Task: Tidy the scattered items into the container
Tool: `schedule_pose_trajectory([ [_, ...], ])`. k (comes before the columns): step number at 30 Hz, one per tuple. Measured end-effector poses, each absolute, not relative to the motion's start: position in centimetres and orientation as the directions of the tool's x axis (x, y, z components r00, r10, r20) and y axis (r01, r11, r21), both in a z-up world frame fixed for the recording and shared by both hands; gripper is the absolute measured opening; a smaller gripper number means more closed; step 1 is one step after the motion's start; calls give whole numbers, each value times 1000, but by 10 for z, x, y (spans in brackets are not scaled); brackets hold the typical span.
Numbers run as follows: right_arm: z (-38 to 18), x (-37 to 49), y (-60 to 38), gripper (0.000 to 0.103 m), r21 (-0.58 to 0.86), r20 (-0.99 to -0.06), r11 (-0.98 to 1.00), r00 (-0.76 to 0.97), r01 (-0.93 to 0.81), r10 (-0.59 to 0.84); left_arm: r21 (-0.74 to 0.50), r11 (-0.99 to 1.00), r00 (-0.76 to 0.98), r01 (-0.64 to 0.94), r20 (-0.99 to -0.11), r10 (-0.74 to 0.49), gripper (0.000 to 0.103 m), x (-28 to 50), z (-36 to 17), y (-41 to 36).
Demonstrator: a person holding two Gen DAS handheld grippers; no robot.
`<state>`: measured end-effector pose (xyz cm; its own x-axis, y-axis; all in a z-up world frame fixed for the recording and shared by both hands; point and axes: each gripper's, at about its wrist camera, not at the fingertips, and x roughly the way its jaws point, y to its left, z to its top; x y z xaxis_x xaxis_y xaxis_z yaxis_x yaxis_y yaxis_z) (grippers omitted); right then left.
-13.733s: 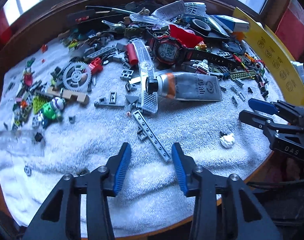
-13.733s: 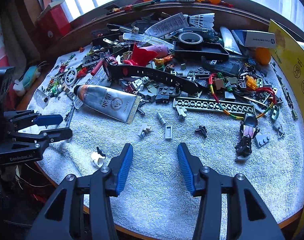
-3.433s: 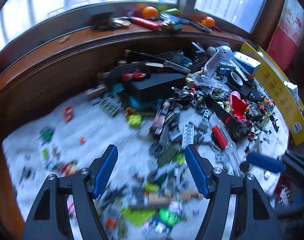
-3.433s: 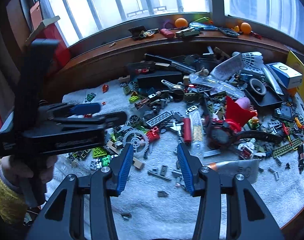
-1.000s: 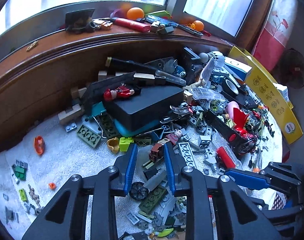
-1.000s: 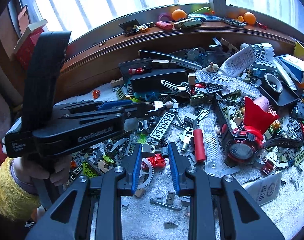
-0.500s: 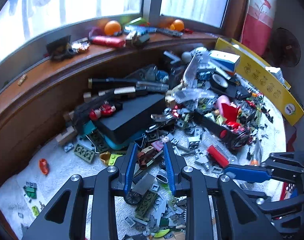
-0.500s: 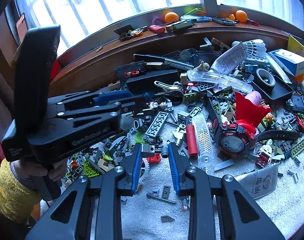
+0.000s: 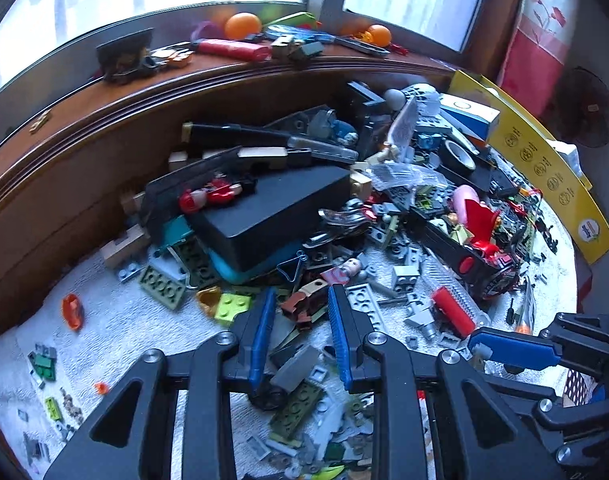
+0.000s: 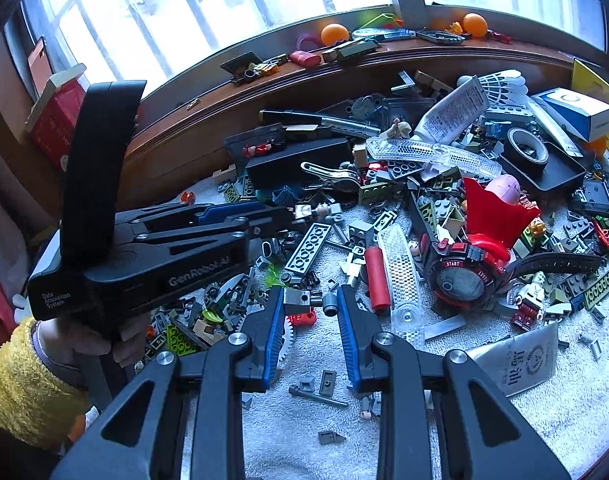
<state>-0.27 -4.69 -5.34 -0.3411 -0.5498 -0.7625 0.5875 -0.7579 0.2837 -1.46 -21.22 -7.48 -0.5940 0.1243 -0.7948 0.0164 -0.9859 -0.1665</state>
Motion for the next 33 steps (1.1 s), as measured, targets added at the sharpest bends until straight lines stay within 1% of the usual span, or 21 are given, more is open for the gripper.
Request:
schedule_pose_trajectory([
  [1,-53,-3,-47,26,284,-761,-758,-343,587,-551,-176,-984,-598,18,-791,131,13,-14,-73,-213],
  [3,-52,-2,-45,26,284,-757,-759,-349,586,-552,-218,-976,-618,24,-770,157,9,-10,-68,-216],
  [4,-52,-2,-45,26,285,-756,-760,-350,584,-553,-229,-973,-624,28,-765,162,9,-8,-66,-218],
  [12,-47,0,-38,26,313,-738,-757,-355,573,-574,-289,-955,-648,71,-741,176,9,15,-45,-228],
  [17,-38,4,-30,26,313,-719,-759,-379,571,-583,-297,-953,-666,53,-722,189,9,33,-31,-222],
  [23,-28,13,-15,26,298,-712,-773,-409,560,-571,-286,-958,-682,14,-703,200,9,45,-14,-203],
  [33,-19,12,24,26,298,-698,-791,-444,535,-562,-243,-970,-696,-14,-694,184,9,44,-1,-164],
])
